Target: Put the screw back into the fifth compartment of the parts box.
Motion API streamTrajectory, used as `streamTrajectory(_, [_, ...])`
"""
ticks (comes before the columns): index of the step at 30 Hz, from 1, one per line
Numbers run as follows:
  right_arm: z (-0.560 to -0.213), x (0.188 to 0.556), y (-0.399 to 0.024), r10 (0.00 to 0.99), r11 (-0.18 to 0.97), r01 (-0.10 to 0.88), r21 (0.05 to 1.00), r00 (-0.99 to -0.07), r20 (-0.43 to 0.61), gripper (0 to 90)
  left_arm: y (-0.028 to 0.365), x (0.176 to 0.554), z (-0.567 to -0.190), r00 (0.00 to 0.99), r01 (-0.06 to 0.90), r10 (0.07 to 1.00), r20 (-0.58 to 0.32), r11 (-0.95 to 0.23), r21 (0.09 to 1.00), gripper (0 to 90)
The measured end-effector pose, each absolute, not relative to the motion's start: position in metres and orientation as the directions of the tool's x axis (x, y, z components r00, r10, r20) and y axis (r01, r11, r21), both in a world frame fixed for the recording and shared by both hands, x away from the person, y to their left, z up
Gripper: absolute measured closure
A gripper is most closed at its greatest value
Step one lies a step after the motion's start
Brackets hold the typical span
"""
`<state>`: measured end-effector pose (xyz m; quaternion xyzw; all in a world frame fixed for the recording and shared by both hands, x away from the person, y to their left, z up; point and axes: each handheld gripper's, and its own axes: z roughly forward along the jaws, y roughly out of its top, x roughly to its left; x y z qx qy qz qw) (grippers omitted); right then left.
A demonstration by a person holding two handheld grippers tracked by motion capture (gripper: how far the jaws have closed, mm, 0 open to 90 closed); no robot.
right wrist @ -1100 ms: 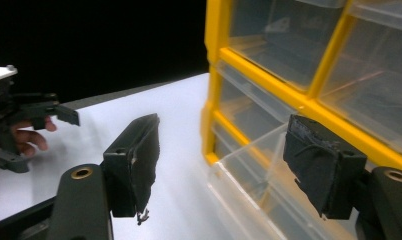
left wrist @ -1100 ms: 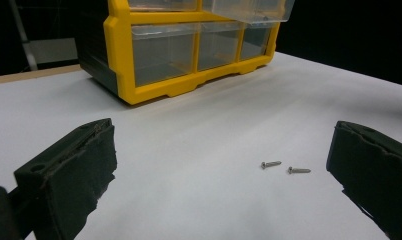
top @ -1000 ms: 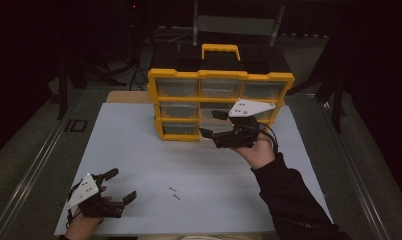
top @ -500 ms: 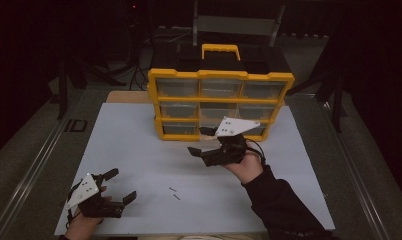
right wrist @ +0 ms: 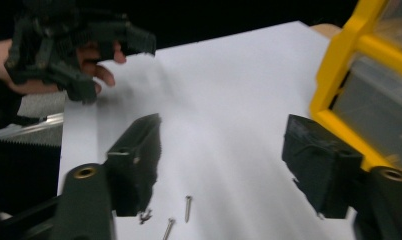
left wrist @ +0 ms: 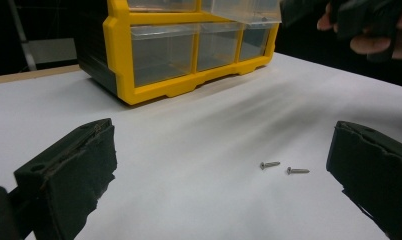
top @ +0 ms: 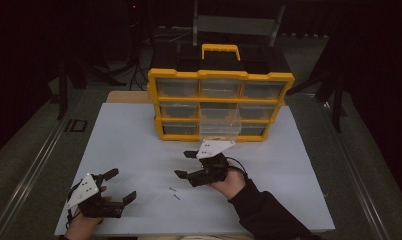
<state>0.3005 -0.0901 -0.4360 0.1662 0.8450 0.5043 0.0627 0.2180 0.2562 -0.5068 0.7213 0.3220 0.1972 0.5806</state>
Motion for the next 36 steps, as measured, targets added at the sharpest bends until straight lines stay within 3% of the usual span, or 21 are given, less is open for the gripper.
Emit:
streamTrajectory(9, [-0.467,0.294,-0.075,0.278,0.522,0.192,0.831,-0.959,0.047,45.7,0.256,0.218,-0.507,0.715,0.236,0.694,-0.091,-0.117,0.965,0.6])
streamTrajectory(23, [-0.505,0.298,-0.058,0.266,0.622,0.194,0.759,-0.964,0.029,67.1,0.256,0.218,-0.507,0.716,0.237,0.692,-0.092,-0.117,0.964,0.6])
streamTrajectory(36, [-0.522,0.302,-0.046,0.257,0.658,0.205,0.725,-0.965,0.039,73.5,0.256,0.218,-0.507,0.716,0.238,0.692,-0.092,-0.118,0.964,0.6])
